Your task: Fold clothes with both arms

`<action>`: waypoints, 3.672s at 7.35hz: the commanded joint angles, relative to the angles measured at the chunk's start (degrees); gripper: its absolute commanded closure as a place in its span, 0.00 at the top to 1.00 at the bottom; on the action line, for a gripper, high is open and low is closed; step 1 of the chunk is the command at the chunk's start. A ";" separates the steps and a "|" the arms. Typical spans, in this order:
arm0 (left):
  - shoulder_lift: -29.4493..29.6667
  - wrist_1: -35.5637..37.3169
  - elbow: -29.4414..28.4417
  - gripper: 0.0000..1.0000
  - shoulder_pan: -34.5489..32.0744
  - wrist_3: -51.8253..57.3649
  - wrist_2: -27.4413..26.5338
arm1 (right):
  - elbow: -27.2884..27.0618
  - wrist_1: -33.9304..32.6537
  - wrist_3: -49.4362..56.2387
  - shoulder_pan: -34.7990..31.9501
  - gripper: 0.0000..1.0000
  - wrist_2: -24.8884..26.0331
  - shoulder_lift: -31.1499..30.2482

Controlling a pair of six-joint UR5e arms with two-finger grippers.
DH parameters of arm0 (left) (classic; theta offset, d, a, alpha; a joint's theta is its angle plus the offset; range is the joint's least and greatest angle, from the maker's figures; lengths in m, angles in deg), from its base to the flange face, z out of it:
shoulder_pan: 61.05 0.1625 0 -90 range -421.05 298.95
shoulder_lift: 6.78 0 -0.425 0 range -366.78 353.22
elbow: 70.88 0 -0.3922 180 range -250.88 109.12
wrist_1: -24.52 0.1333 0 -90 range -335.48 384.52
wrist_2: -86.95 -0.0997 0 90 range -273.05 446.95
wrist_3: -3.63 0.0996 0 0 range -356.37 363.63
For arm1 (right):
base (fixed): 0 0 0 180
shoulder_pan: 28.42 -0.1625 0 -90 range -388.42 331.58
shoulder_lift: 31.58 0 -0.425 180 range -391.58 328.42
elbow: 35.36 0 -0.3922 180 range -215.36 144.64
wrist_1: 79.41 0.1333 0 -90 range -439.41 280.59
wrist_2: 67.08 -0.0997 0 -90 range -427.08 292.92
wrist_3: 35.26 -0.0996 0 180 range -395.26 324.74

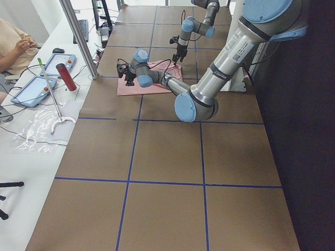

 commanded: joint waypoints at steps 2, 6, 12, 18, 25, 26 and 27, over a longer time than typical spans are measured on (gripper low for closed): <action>0.07 0.00 0.00 0.45 0.16 -0.63 0.00 | 1.26 -0.07 -0.28 -1.31 0.72 -0.08 0.46; 0.25 0.00 0.09 0.45 0.16 -1.42 0.00 | 3.38 -0.42 -0.20 -1.40 0.71 -0.87 1.96; 0.25 0.35 1.58 0.45 0.16 -2.91 0.09 | 3.47 -0.60 -0.28 -0.26 0.66 -1.05 1.52; 0.16 0.35 1.85 0.45 0.25 -3.18 0.09 | 3.03 -0.42 -0.19 0.09 0.00 -1.23 1.78; -22.40 15.91 40.05 0.55 14.08 -20.26 2.39 | -7.08 -1.83 -0.19 -0.44 0.00 -4.13 -3.05; -24.08 16.43 39.82 0.55 20.83 -24.49 -2.33 | -7.08 -1.83 -0.19 -0.43 0.00 -4.13 -3.05; -24.53 17.83 39.91 0.55 24.29 -26.80 -5.33 | -7.08 -1.83 -0.19 -0.43 0.00 -4.13 -3.05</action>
